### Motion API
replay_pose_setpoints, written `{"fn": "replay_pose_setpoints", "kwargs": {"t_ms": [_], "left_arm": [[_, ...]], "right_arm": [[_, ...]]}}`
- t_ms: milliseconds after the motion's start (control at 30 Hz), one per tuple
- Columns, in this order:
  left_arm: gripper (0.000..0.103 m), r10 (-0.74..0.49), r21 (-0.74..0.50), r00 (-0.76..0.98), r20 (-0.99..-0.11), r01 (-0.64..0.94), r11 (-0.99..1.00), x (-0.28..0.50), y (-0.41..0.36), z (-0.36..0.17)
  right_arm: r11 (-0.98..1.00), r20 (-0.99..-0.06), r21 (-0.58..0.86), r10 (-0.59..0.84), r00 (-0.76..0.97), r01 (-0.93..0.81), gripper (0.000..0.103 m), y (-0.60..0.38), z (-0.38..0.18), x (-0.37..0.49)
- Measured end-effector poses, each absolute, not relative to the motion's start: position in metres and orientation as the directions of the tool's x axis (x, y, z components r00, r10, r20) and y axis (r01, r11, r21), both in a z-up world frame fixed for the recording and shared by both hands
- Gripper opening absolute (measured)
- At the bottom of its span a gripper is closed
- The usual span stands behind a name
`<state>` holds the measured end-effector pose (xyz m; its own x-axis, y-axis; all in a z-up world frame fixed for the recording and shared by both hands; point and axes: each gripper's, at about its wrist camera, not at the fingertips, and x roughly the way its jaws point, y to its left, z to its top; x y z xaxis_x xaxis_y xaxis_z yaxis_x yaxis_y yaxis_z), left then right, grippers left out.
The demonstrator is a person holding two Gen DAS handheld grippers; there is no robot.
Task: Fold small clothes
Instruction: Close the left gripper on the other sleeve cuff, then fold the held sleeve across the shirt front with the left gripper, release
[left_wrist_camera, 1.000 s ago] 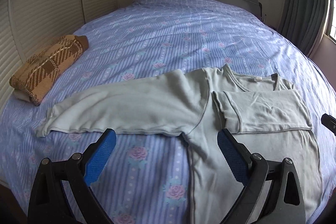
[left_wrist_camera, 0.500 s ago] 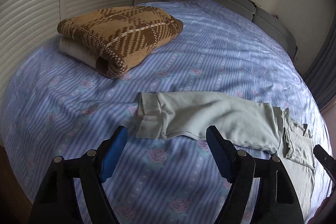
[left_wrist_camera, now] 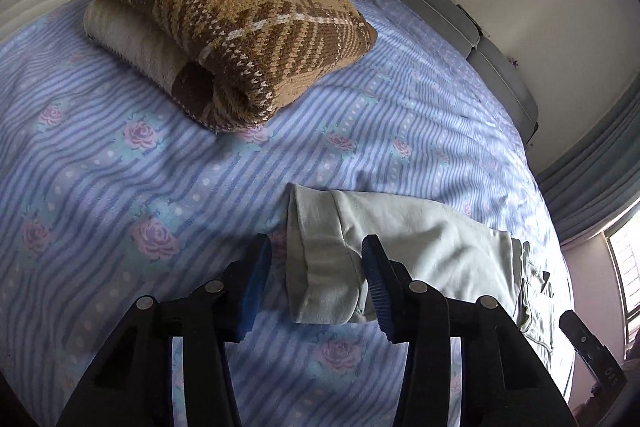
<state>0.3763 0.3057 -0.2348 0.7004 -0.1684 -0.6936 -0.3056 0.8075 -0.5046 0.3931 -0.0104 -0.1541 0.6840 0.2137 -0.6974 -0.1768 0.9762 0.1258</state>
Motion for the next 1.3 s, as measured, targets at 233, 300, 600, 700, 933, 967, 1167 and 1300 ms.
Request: {"fn": "replay_pose_setpoints", "kwargs": {"t_ms": [233,300,600,700,933,967,1167,1300], "left_arm": [[0.029,-0.194,-0.536,0.708,-0.679,-0.298,0.790,0.383,0.311,-0.243],[0.020,-0.195,-0.542,0.708,-0.678,-0.303,0.784,0.384,0.312,-0.243],[0.009,-0.131,-0.473,0.746,-0.653,-0.266,0.840,0.372,0.294,-0.202],[0.009,-0.107,-0.435,0.767,-0.633,-0.238,0.868,0.370,0.281,-0.175],[0.009,-0.146,-0.398,0.802,-0.579,-0.122,0.909,0.375,0.223,-0.112],[0.009,-0.154,-0.392,0.804,-0.575,-0.105,0.914,0.378,0.212,-0.104],[0.009,-0.233,-0.377,0.808,-0.541,0.015,0.926,0.396,0.132,-0.067],[0.009,-0.290,-0.362,0.794,-0.535,0.095,0.927,0.411,0.067,-0.057]], "right_arm": [[0.979,-0.704,0.102,0.196,0.683,-0.177,0.044,-0.004,-0.157,0.392],[0.980,-0.706,0.098,0.190,0.682,-0.172,0.044,-0.005,-0.158,0.392],[0.983,-0.694,0.093,0.180,0.697,-0.161,0.044,-0.021,-0.147,0.382],[0.984,-0.681,0.108,0.179,0.710,-0.144,0.044,-0.036,-0.138,0.377],[0.986,-0.644,0.140,0.163,0.747,-0.094,0.044,-0.088,-0.113,0.365],[0.986,-0.638,0.143,0.158,0.753,-0.085,0.044,-0.097,-0.109,0.364],[0.988,-0.610,0.153,0.119,0.783,-0.031,0.044,-0.159,-0.092,0.351],[0.988,-0.594,0.155,0.083,0.800,0.012,0.044,-0.206,-0.083,0.343]]}}
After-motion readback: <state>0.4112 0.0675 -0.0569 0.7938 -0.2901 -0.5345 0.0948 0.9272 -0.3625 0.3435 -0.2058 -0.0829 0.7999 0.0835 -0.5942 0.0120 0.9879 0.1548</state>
